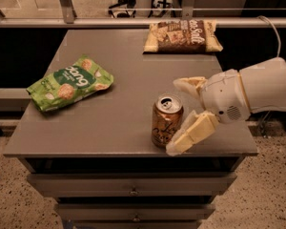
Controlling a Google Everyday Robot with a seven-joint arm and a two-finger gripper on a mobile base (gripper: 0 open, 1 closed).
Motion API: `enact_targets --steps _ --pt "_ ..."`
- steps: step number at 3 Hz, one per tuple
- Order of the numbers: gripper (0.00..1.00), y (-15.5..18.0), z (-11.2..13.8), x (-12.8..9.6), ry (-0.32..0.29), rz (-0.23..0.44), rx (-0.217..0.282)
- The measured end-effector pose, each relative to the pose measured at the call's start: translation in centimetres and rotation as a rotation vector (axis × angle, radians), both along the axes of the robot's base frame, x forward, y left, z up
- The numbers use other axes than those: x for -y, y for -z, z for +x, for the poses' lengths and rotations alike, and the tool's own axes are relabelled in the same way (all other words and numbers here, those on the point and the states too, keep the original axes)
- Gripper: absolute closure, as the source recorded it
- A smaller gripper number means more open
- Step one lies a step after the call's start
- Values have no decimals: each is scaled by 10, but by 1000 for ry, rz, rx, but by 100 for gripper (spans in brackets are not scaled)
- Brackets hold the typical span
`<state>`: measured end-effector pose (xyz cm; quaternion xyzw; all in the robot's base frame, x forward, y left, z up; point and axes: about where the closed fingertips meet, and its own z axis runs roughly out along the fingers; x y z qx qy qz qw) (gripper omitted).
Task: Move orange can near brown chip bag
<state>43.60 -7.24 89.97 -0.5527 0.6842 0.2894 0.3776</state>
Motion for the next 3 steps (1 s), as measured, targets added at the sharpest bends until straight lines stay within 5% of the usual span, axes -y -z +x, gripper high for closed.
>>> enact_targets --steps 1,3 --pt "22 12 6 -11 10 90 13" --pt "75 11 17 11 77 124 57"
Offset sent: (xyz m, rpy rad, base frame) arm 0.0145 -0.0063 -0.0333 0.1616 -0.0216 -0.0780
